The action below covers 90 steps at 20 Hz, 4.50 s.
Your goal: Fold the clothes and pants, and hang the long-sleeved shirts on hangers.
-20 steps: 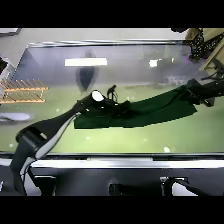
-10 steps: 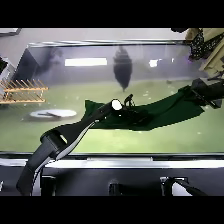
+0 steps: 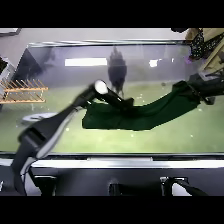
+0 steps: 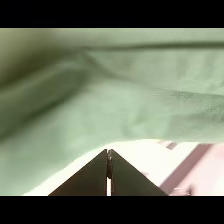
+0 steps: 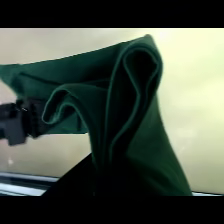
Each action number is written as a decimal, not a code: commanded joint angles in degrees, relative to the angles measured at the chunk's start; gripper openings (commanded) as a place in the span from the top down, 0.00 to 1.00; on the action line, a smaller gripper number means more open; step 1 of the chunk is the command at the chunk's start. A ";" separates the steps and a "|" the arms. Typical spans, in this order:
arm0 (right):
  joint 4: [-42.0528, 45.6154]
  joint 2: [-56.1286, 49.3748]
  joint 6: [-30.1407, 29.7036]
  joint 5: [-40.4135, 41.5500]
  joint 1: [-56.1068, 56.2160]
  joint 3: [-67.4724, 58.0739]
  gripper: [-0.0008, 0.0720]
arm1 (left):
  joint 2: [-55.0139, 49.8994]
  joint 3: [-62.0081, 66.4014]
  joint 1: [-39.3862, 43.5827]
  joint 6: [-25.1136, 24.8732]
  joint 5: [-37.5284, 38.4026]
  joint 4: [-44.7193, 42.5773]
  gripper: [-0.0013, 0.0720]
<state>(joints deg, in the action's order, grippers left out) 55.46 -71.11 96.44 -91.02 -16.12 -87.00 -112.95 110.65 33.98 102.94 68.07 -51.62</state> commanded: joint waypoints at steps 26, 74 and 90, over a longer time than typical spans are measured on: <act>-8.83 -25.44 14.45 46.23 50.29 -0.07 0.95 | 30.32 0.02 -42.47 -3.89 22.67 -21.20 0.96; -21.29 -25.38 -19.15 31.50 20.26 24.81 0.78 | 29.81 -0.11 -42.47 -3.96 22.82 -19.78 0.96; -8.70 -21.16 2.03 28.98 7.80 -4.98 0.95 | 29.81 -0.11 -42.47 -5.03 23.04 -19.78 0.96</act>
<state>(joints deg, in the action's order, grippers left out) 45.19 -92.36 95.31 -61.87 -3.29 -87.00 -83.09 110.56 -8.43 98.00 91.13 -71.40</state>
